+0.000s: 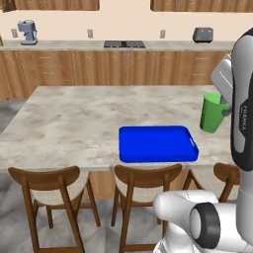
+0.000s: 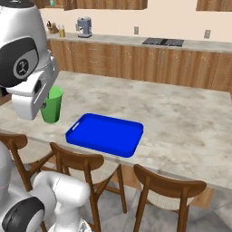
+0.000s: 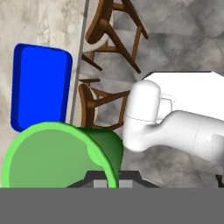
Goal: There is a tray on the dining counter. Grab the cup, mug, and pitcher and place them on the tray. The pitcher may be placed next to the tray if it cannot fit the tray.
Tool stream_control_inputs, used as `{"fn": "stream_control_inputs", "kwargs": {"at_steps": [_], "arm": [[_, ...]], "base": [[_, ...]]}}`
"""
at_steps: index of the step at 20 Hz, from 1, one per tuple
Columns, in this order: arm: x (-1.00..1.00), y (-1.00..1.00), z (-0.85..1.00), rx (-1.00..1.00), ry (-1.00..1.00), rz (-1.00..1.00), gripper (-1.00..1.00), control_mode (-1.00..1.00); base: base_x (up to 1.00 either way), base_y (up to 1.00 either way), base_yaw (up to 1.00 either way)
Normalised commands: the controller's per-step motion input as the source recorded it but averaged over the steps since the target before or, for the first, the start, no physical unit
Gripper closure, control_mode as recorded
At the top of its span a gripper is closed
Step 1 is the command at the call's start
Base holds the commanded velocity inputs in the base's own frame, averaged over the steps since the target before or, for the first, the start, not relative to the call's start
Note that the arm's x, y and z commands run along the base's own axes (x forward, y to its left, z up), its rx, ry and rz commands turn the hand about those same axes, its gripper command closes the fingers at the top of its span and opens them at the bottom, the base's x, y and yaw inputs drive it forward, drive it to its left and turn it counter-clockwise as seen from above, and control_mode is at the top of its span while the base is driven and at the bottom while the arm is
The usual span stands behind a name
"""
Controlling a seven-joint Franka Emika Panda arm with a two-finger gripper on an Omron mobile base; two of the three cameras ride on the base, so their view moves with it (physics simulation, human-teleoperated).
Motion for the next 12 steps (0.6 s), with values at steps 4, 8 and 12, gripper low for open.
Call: {"fn": "stream_control_inputs", "kwargs": {"at_steps": [4,8,12], "arm": [[0.0,0.0,0.0,0.0,0.0,0.0,1.0,1.0],[0.0,0.0,0.0,0.0,0.0,0.0,1.0,1.0],[0.0,0.0,0.0,0.0,0.0,0.0,1.0,1.0]], "base": [[0.62,0.47,-0.12],[0.74,0.4,-0.13],[0.88,0.35,-0.13]]}}
